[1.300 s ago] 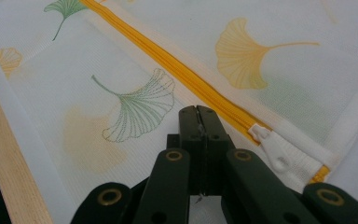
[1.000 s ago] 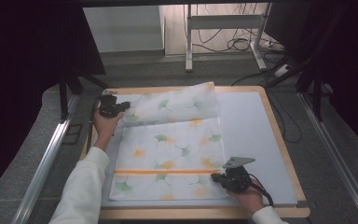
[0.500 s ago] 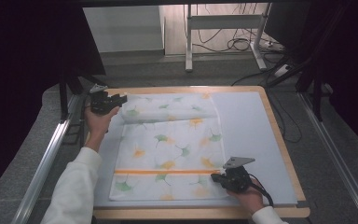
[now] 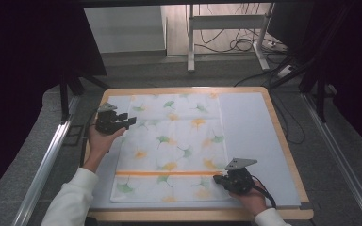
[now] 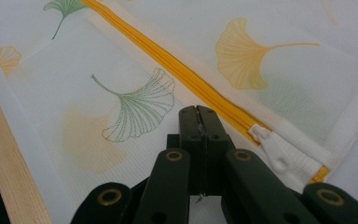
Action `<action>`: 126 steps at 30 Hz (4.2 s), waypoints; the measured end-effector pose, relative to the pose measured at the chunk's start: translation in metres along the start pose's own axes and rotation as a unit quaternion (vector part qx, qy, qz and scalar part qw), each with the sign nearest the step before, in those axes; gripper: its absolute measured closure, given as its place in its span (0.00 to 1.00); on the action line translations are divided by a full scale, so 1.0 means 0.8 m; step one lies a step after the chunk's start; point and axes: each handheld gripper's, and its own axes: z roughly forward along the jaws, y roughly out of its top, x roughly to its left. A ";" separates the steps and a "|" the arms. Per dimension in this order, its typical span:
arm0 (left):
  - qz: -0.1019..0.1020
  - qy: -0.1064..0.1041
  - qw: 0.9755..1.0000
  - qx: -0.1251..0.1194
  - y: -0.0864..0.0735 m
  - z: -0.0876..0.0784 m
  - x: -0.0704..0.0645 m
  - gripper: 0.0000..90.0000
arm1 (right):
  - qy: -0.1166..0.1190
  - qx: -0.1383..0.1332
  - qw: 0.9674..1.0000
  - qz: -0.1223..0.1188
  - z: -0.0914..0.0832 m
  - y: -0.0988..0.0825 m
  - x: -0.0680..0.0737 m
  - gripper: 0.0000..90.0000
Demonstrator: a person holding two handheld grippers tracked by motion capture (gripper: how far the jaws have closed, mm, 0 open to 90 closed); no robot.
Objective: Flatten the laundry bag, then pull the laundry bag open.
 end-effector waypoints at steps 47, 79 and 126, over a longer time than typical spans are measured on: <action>0.107 -0.113 0.987 0.039 -0.043 -0.001 -0.193 0.48 | -0.006 -0.003 1.000 0.025 -0.042 -0.022 -0.002 0.99; 0.144 -0.142 0.977 0.066 -0.038 0.041 -0.252 0.48 | -0.007 0.003 1.000 0.023 -0.042 -0.024 0.000 0.99; 0.165 -0.187 0.964 0.089 -0.027 0.116 -0.322 0.52 | 0.005 0.017 1.000 0.021 -0.042 -0.033 0.006 0.99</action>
